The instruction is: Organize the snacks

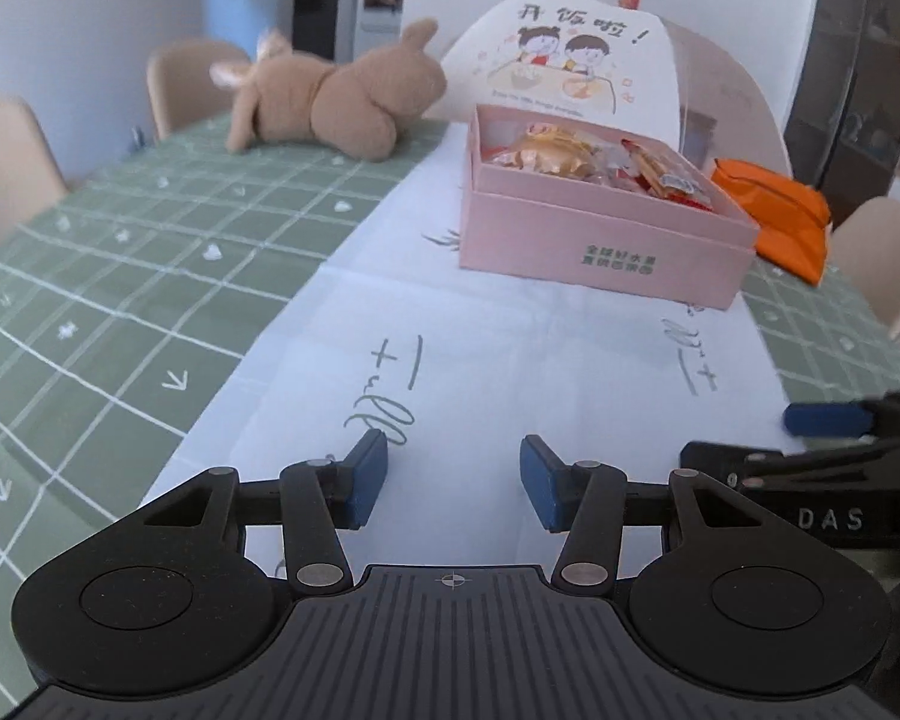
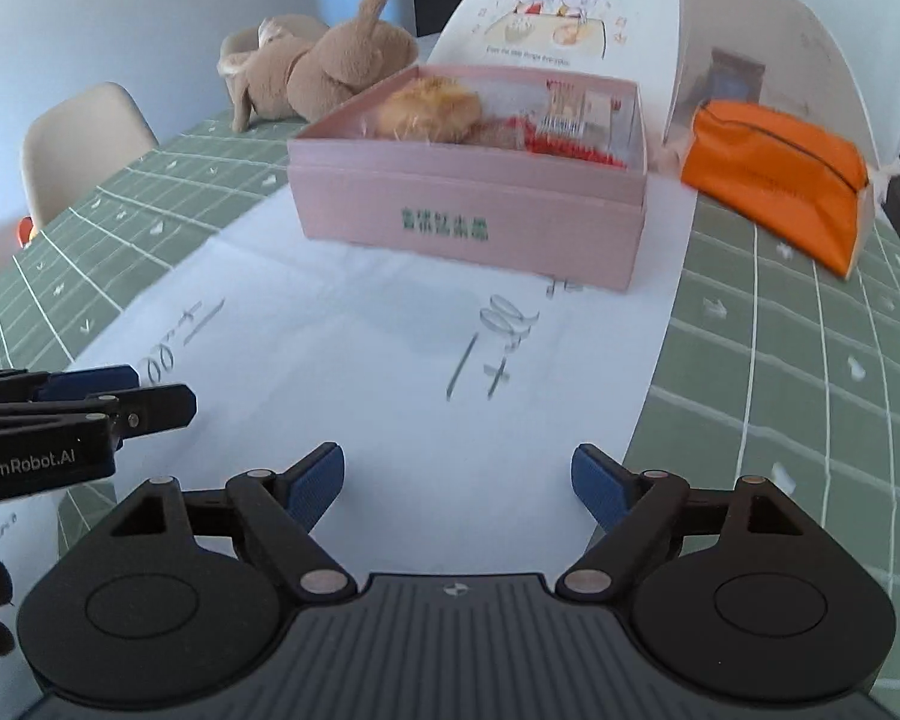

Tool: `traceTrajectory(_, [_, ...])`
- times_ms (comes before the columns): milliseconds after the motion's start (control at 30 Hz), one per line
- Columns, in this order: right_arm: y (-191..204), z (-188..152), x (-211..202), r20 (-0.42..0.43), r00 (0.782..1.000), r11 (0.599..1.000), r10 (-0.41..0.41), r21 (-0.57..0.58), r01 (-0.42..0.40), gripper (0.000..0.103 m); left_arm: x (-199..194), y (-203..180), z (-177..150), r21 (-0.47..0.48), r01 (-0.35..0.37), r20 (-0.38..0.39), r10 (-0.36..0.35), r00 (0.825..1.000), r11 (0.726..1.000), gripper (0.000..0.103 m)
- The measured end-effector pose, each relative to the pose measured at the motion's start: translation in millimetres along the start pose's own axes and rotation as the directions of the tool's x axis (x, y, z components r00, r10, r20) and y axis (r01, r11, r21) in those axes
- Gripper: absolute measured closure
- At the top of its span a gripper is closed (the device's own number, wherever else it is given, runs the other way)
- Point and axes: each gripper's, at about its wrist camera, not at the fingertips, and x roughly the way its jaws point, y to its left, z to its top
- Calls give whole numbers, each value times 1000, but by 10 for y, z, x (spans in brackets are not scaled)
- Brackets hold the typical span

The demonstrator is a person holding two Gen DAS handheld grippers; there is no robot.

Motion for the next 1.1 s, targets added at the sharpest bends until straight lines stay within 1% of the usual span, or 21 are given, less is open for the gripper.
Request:
traceTrajectory(33, [20,-2,10,2,1000,1000,-20,-8,20,18,-3,-51,-27,21,-27,14,27,1000,999,49])
traceTrajectory(67, [20,-4,20,11,999,999,-35,-8,35,12,13,-90,-43,37,-44,21,44,999,998,49])
traceTrajectory(100, [17,-2,39,16,998,998,-56,-5,56,3,24,-135,-67,53,-62,31,60,998,997,48])
traceTrajectory(133, [6,3,57,16,997,997,-82,1,82,0,20,-150,-82,56,-70,43,67,997,996,48])
traceTrajectory(267, [-71,-33,69,40,997,997,-70,45,68,0,79,-196,-104,59,-66,67,62,996,996,47])
traceTrajectory(333, [-71,-79,78,75,995,998,-64,34,61,0,91,-199,-112,59,-67,76,63,995,996,46])
traceTrajectory(433, [-67,-78,93,88,994,998,-62,33,59,0,97,-197,-110,58,-68,76,63,995,996,46])
traceTrajectory(533, [-58,-107,119,129,990,998,-54,27,51,0,97,-202,-108,59,-69,76,64,995,996,45])
traceTrajectory(1100, [-52,-97,117,129,990,998,-56,26,53,0,99,-192,-109,55,-68,76,64,995,996,45])
